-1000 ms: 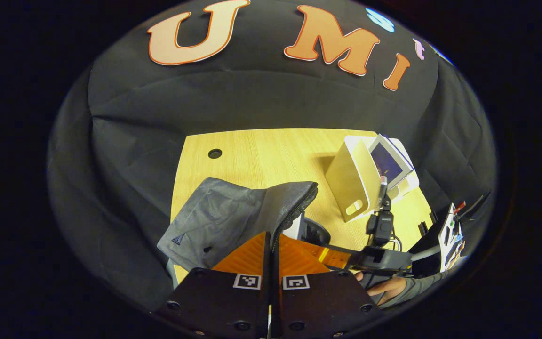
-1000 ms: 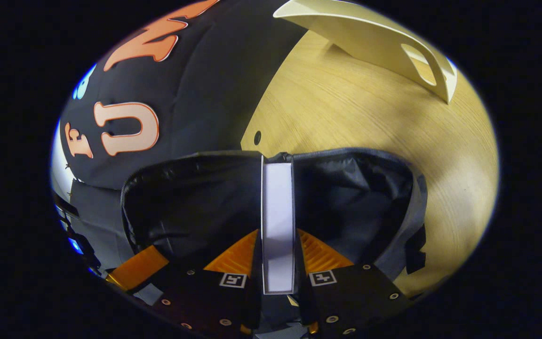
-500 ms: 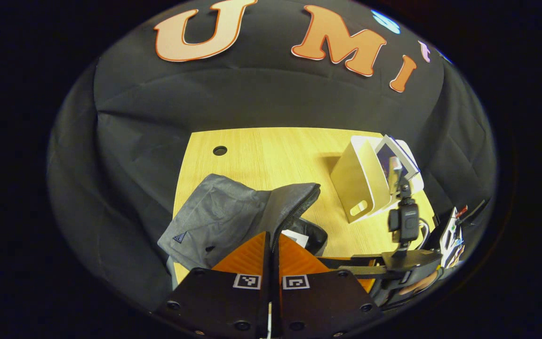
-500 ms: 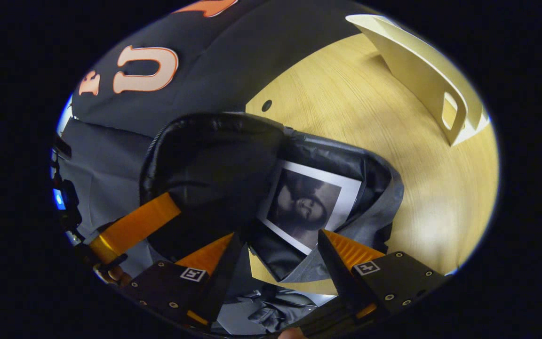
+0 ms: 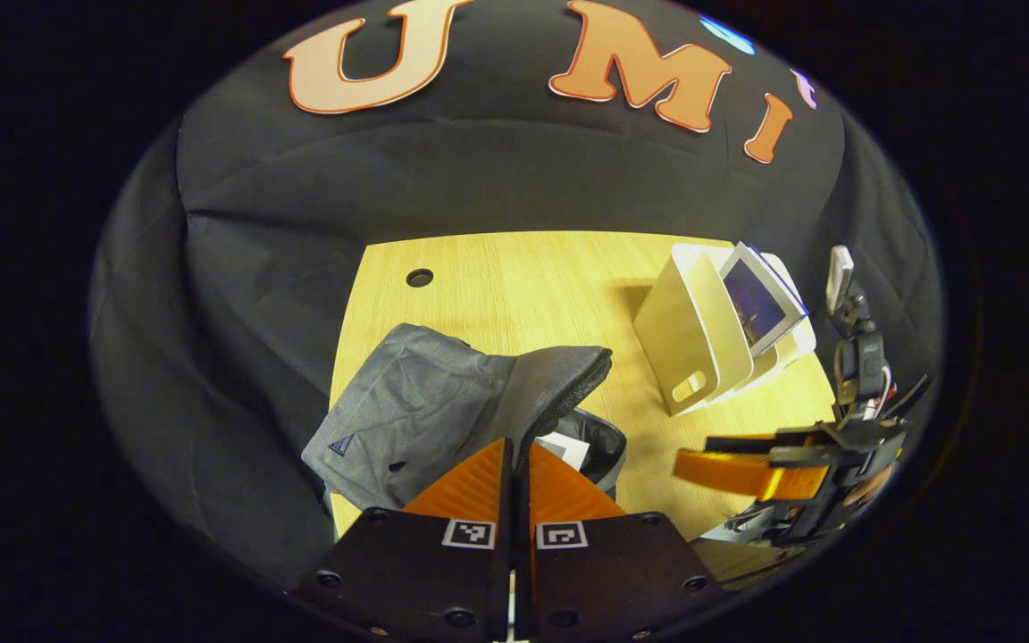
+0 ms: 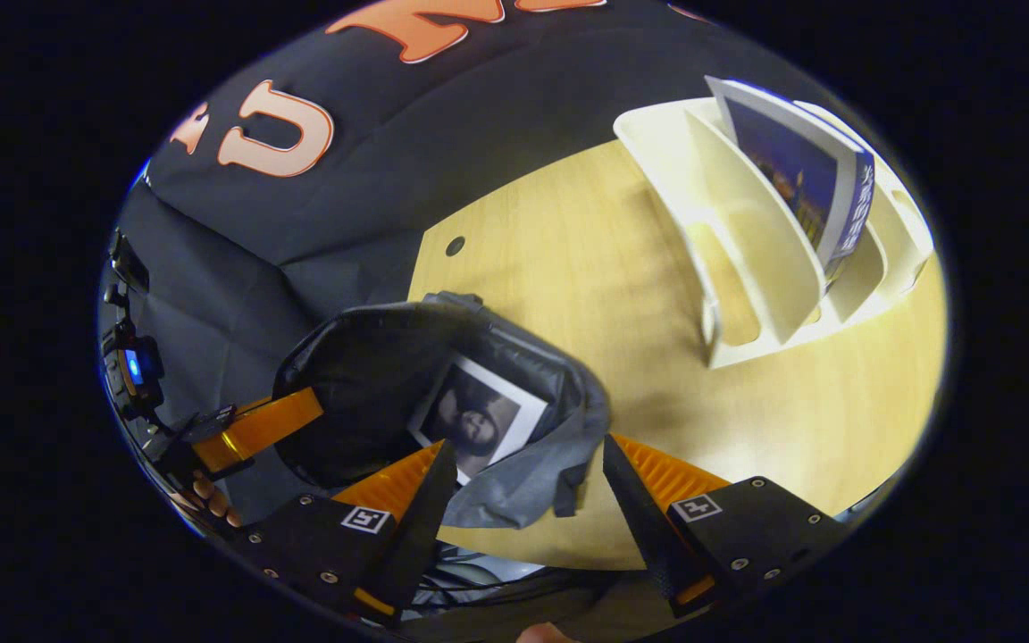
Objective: Open the schoolbag, grab two books from the bookshelf and put them into the schoolbag.
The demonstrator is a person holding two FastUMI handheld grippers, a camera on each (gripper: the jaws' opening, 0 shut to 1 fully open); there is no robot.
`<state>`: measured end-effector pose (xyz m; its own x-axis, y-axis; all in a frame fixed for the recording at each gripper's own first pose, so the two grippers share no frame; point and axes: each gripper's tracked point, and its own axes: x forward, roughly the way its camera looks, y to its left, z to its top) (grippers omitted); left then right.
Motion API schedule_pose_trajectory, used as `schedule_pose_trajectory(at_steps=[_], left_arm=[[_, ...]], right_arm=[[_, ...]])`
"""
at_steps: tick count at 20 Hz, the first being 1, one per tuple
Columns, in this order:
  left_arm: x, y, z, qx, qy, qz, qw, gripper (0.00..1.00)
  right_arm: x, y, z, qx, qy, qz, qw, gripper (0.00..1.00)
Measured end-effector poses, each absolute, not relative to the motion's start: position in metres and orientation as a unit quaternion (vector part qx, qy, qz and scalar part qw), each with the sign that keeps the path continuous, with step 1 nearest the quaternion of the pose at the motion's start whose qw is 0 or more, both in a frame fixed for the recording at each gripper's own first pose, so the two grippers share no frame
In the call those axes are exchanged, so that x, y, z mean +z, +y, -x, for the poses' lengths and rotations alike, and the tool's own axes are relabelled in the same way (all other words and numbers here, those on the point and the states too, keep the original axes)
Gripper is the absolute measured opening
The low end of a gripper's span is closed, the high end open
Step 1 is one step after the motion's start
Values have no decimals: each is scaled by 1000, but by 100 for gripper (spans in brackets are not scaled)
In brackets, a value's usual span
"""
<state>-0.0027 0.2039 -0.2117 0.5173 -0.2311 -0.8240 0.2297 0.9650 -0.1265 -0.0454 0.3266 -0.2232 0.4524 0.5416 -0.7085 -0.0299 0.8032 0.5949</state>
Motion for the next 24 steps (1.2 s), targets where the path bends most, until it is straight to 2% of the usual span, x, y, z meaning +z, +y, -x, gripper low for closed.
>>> schedule_pose_trajectory(at_steps=[3, 13, 18, 24], left_arm=[[-217, 199, 4, -134, 477, -1, 868, 3], [-237, 189, 9, -123, 485, 15, 865, 3], [-244, 186, 14, -109, 487, 26, 866, 3], [-249, 186, 19, -95, 490, 22, 866, 2]], right_arm=[[-224, 282, 37, 150, 494, -213, 830, 98], [-184, 170, 8, 119, 505, -125, 846, 99], [-171, 122, -31, 101, 501, -74, 856, 96], [-165, 106, -78, 113, 500, -43, 858, 88]])
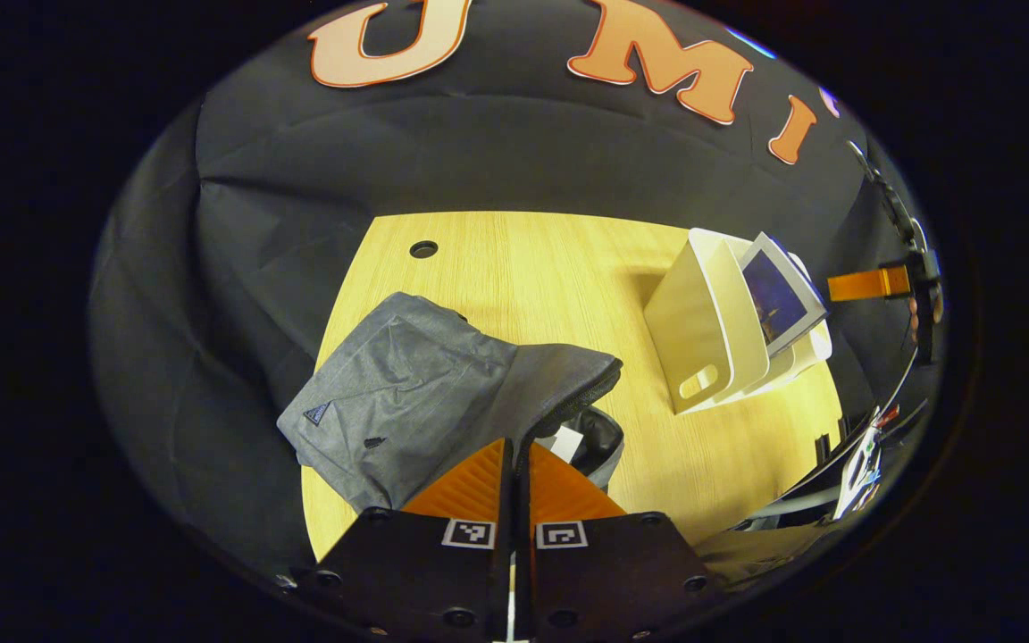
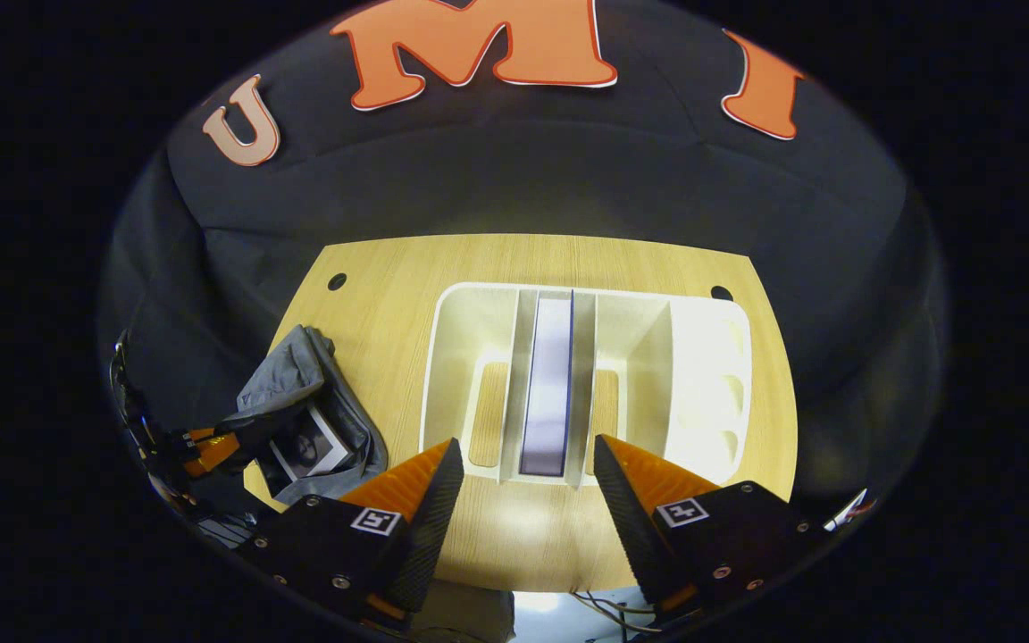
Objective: Open the schoolbag, grab two books from the bookshelf and put them into the schoolbag.
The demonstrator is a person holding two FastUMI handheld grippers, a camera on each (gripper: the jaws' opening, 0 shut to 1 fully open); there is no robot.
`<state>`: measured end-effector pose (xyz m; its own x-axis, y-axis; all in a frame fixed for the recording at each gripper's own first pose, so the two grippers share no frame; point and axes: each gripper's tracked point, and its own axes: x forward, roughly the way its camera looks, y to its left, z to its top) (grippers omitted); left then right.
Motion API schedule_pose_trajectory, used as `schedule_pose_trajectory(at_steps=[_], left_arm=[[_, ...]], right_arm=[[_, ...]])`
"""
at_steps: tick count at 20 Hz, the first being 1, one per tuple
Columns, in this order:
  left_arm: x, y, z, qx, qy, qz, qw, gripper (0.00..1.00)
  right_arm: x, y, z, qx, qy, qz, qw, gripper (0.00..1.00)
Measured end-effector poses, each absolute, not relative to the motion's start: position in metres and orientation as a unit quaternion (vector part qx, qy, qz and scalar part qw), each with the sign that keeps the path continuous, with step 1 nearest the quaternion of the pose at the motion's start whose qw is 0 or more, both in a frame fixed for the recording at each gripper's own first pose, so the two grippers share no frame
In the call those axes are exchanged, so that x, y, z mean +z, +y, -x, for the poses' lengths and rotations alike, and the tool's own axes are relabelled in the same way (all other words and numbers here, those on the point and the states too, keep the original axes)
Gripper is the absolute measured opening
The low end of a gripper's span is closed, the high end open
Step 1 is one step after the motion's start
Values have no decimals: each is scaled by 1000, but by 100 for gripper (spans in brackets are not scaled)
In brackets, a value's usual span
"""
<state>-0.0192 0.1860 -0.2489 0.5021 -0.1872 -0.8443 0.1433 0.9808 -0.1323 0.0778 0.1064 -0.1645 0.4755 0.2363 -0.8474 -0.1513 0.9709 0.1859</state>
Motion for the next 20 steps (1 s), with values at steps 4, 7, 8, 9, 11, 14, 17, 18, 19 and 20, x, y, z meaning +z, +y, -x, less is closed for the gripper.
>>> schedule_pose_trajectory(at_steps=[4, 7, 8, 9, 11, 14, 17, 18, 19, 20], left_arm=[[-249, 185, 20, -81, 496, 16, 864, 3], [-255, 183, 24, -70, 510, 14, 857, 3], [-258, 183, 24, -65, 515, 13, 855, 2], [-259, 181, 25, -60, 519, 11, 853, 3], [-260, 179, 25, -50, 525, 8, 850, 3], [-263, 176, 23, -37, 530, -4, 847, 3], [-266, 172, 25, -33, 533, -4, 845, 3], [-266, 172, 25, -32, 534, -7, 845, 3], [-266, 172, 24, -33, 536, -8, 844, 3], [-265, 172, 22, -35, 535, -10, 844, 3]], right_arm=[[-183, 97, -97, 117, 525, -42, 842, 82], [-194, 97, -111, 126, 542, -51, 829, 76], [-199, 99, -116, 131, 546, -50, 826, 71], [-204, 99, -120, 134, 550, -48, 823, 69], [-218, 102, -125, 140, 565, -43, 812, 65], [-231, 97, -138, 132, 574, -29, 807, 45], [-232, 99, -138, 132, 574, -33, 807, 37], [-231, 97, -136, 128, 579, -36, 805, 36], [-228, 97, -133, 126, 580, -41, 804, 35], [-225, 95, -131, 125, 579, -48, 804, 33]])
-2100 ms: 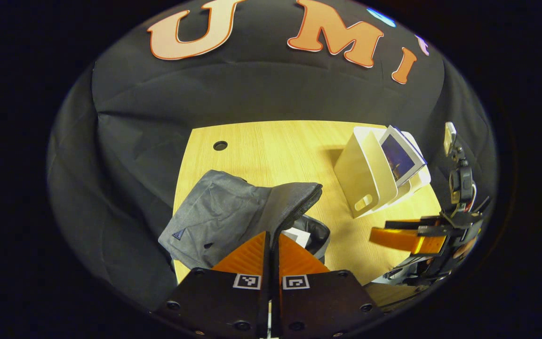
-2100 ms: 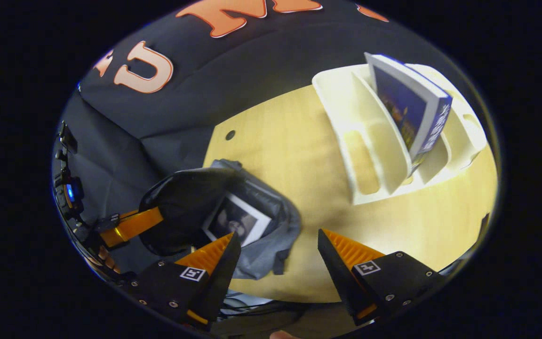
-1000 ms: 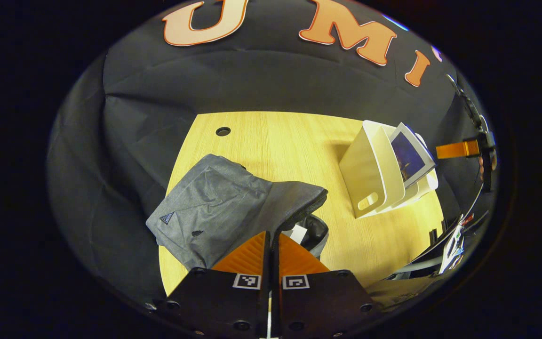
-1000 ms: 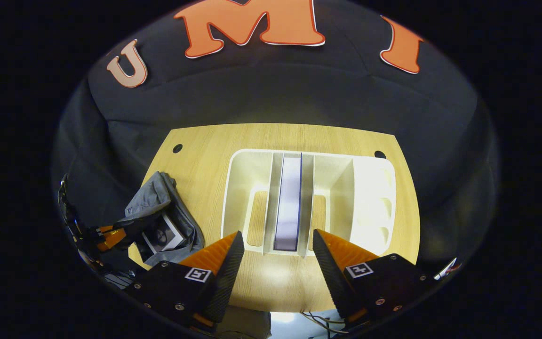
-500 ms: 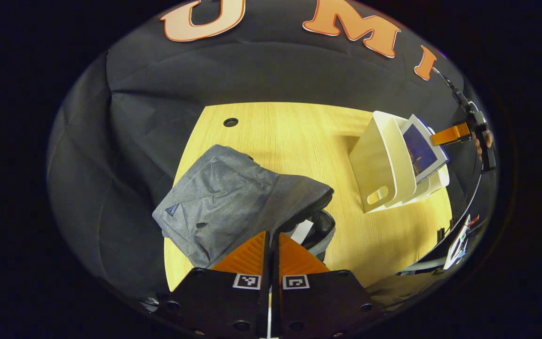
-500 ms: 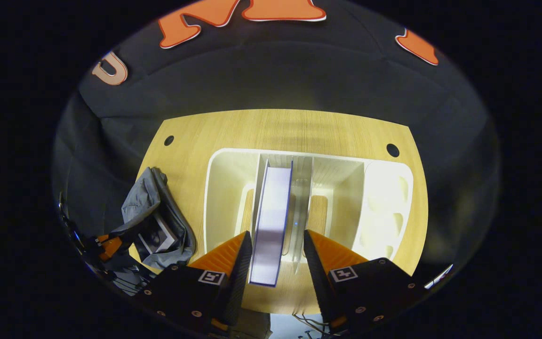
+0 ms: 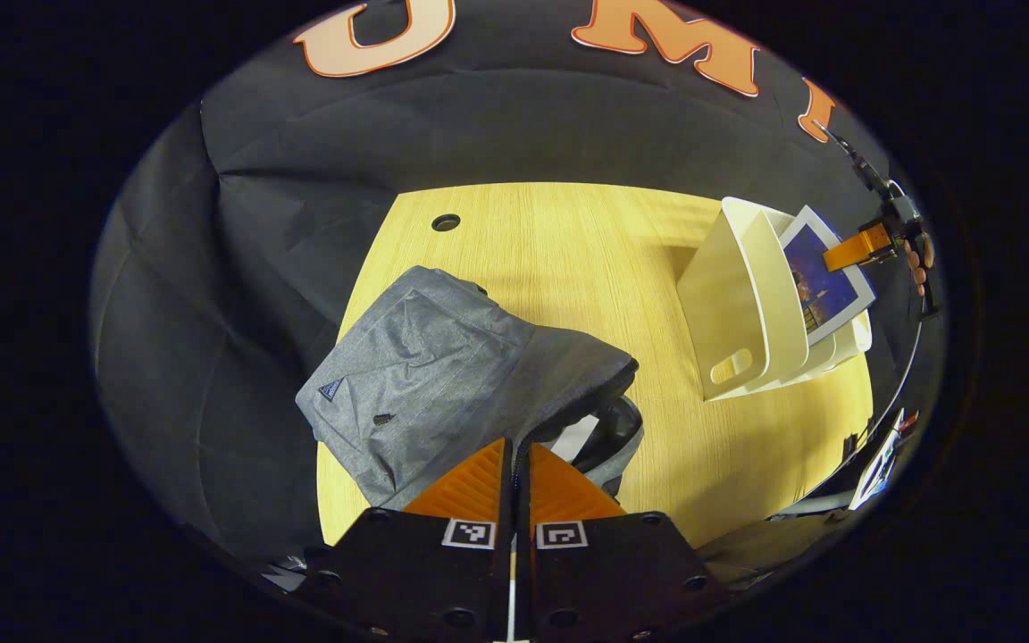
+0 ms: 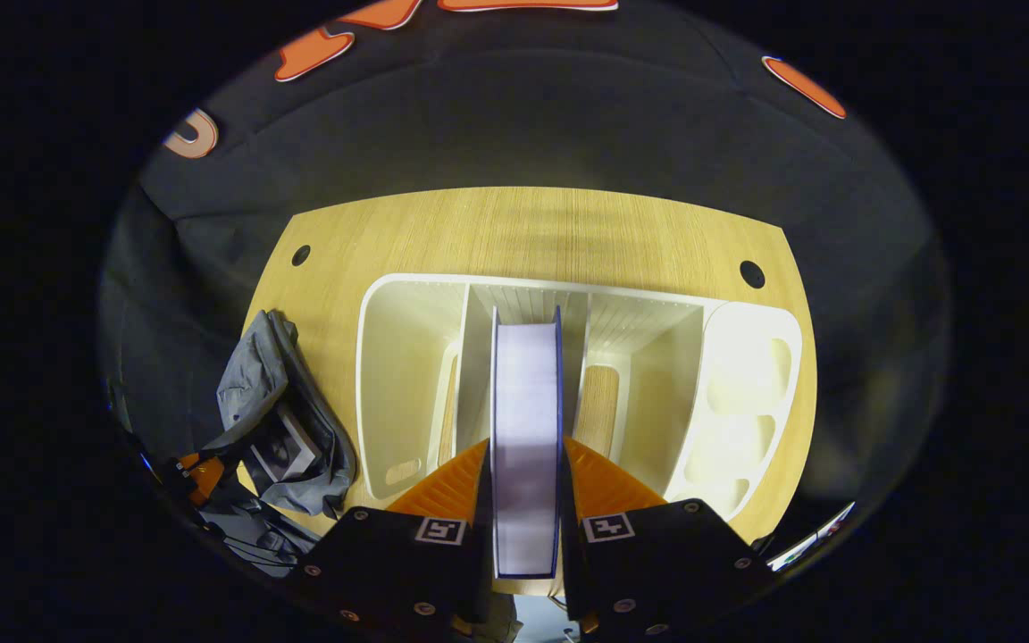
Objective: Open the schoolbag, grab two books from the bookshelf and put them into the schoolbag.
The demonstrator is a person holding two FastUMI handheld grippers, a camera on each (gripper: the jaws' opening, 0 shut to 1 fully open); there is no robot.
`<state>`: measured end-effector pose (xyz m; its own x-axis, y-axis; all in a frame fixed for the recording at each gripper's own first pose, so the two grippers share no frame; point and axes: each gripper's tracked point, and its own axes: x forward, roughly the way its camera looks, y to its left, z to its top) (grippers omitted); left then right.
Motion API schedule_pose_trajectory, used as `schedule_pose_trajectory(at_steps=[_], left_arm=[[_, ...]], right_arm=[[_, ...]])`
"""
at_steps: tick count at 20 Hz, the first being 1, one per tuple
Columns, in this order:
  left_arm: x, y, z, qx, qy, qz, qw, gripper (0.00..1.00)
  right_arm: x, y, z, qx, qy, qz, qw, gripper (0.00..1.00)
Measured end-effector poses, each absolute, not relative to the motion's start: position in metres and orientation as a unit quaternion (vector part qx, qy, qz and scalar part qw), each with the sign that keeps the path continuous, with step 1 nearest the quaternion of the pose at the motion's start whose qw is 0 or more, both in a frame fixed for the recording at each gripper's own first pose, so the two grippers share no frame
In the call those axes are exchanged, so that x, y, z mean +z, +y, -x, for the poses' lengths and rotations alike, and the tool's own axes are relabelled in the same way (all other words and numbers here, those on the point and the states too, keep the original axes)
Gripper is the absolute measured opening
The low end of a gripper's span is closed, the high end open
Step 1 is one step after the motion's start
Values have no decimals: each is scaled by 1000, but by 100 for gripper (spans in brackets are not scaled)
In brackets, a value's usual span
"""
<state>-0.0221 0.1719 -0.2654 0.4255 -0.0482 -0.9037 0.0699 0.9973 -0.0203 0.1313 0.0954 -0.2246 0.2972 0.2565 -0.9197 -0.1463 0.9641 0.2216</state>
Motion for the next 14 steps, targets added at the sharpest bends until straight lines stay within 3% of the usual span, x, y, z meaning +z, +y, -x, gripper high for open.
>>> schedule_pose_trajectory(at_steps=[14], left_arm=[[-256, 186, 17, -118, 505, -54, 853, 2]], right_arm=[[-177, 72, -52, 46, 535, -106, 837, 30]])
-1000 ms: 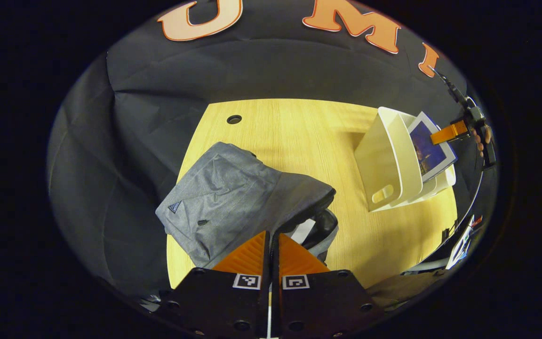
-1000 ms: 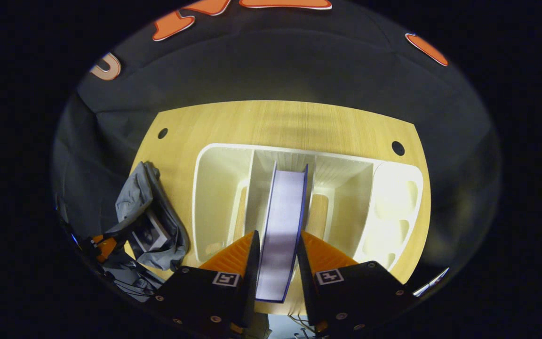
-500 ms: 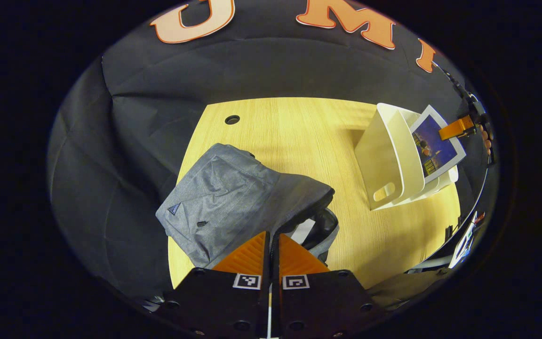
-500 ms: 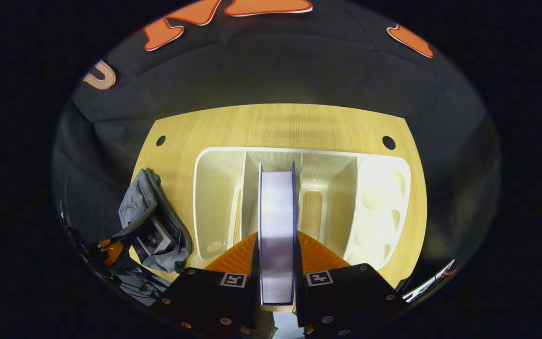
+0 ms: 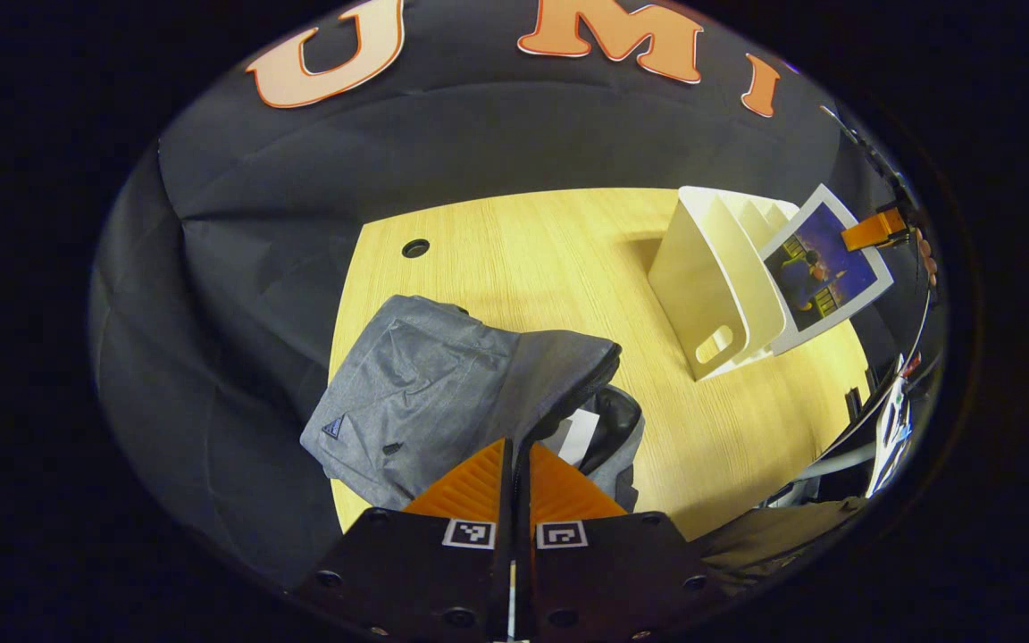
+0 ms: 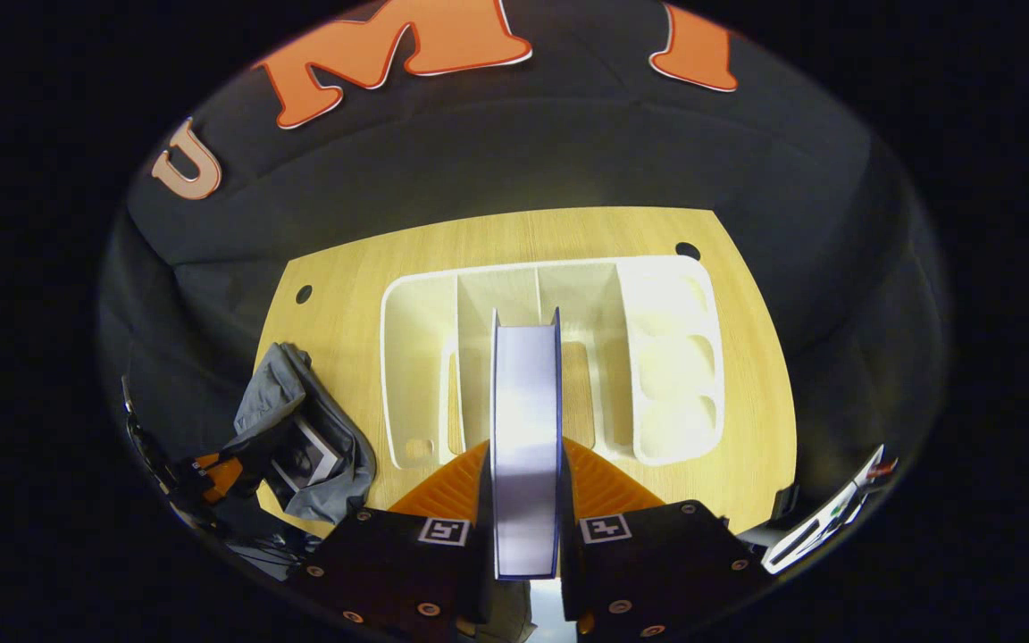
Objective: Open the schoolbag, grab two books from the bookshelf and put them into the schoolbag.
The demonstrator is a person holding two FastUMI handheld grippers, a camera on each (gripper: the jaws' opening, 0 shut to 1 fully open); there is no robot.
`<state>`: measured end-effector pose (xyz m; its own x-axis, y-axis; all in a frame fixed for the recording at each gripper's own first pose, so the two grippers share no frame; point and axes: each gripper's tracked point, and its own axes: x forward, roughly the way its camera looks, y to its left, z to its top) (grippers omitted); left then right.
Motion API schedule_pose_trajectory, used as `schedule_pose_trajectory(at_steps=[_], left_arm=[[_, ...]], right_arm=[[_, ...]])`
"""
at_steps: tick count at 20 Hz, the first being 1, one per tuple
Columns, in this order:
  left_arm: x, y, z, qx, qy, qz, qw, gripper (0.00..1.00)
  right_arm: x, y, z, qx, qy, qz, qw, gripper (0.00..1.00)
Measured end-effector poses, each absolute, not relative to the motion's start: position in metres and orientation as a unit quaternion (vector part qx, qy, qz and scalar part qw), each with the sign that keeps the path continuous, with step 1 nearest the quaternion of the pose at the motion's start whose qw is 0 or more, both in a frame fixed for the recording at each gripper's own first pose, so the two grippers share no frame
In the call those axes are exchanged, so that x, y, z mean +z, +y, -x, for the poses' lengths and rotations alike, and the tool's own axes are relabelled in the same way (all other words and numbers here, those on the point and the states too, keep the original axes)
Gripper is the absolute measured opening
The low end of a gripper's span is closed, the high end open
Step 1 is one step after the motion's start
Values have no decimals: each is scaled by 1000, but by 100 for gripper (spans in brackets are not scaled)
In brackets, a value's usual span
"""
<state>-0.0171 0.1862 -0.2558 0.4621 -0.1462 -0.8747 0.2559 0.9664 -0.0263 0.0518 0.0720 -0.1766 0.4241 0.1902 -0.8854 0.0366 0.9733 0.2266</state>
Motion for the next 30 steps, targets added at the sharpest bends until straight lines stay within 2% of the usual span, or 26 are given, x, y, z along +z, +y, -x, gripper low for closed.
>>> schedule_pose_trajectory(at_steps=[9, 17, 30], left_arm=[[-243, 206, 17, -170, 487, -79, 853, 3], [-248, 205, 26, -217, 482, -93, 844, 3], [-233, 221, 26, -263, 447, -118, 847, 3]], right_arm=[[-165, 78, 23, 0, 520, -160, 839, 30], [-163, 108, 85, -27, 507, -244, 826, 30], [-174, 216, 131, 3, 460, -368, 808, 30]])
